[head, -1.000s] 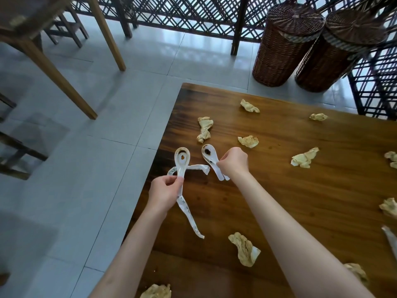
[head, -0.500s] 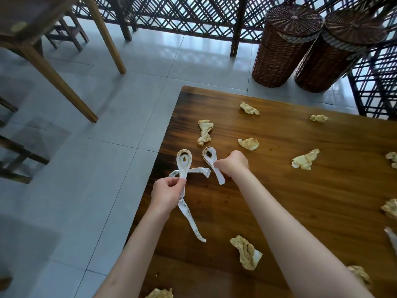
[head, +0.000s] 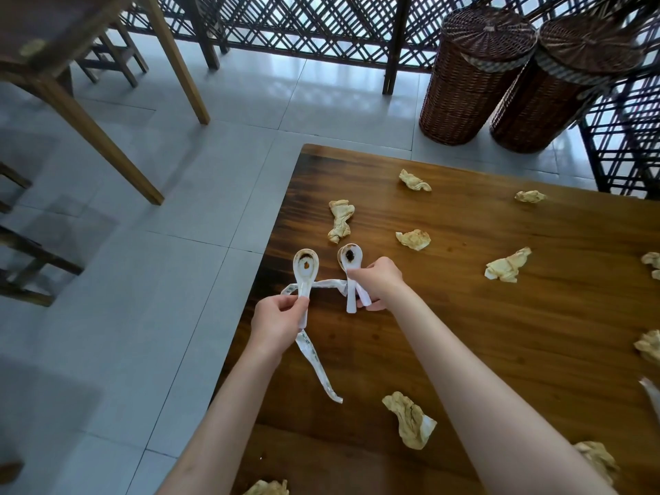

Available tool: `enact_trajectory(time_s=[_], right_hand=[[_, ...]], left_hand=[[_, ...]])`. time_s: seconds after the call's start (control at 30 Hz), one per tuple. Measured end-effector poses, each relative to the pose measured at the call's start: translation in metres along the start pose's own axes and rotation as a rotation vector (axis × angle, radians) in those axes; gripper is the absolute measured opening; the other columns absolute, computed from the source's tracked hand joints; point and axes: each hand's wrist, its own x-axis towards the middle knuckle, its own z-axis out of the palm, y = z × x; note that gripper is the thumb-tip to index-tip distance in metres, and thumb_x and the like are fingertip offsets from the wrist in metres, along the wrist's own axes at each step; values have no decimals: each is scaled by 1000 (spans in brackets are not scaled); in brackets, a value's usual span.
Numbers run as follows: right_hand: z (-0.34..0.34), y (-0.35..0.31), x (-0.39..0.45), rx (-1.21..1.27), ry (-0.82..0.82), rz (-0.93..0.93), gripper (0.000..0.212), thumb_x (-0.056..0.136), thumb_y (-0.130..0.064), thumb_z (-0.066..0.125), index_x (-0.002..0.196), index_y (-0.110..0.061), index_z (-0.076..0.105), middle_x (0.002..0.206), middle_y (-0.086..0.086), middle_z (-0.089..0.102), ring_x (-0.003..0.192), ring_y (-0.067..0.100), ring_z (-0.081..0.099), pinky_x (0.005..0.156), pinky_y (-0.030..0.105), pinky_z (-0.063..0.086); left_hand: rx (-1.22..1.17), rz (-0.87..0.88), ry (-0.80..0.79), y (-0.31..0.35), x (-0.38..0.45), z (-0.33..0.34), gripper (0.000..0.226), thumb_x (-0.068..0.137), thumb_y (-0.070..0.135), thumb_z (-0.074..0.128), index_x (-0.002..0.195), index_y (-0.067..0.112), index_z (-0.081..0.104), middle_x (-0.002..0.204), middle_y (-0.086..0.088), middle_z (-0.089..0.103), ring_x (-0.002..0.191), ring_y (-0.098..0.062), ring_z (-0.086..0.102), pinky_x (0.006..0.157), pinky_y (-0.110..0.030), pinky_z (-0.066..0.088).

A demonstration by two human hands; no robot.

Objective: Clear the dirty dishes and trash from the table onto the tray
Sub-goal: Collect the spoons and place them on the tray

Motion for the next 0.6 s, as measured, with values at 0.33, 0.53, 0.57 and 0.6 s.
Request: enact_trajectory(time_s=[0.33, 0.53, 0.57, 0.6], right_hand=[[11, 5, 4, -145, 26, -1, 30, 77, -18, 75, 93, -12, 50, 85, 4, 56, 69, 16, 60, 45, 26, 53], [9, 8, -3, -162, -19, 19, 35, 91, -18, 56, 123, -11, 43, 98, 8, 60, 60, 13, 64, 40, 21, 47], [9, 10, -5, -178, -15, 7, 38, 92, -18, 53, 127, -11, 39, 101, 8, 59, 62, 13, 63, 40, 21, 46], [7, 13, -7, -183, -5, 0, 40, 93, -19, 51, 130, -12, 36, 103, 8, 57, 65, 14, 61, 41, 22, 45]], left_hand=[[5, -4, -8, 0, -3, 0, 33, 91, 30, 58, 118, 10, 61, 100, -1, 60, 94, -17, 54, 80, -31, 47], [-7, 14, -25, 4, -5, 0, 34, 91, 30, 58, 118, 10, 61, 100, -2, 60, 96, -18, 55, 80, -31, 47], [-9, 18, -29, 5, -7, 0, 34, 91, 29, 58, 118, 10, 61, 100, -1, 60, 95, -17, 55, 79, -30, 46], [-9, 24, -34, 6, -8, 0, 33, 91, 29, 58, 117, 9, 61, 99, -1, 60, 94, -16, 55, 78, -29, 46]])
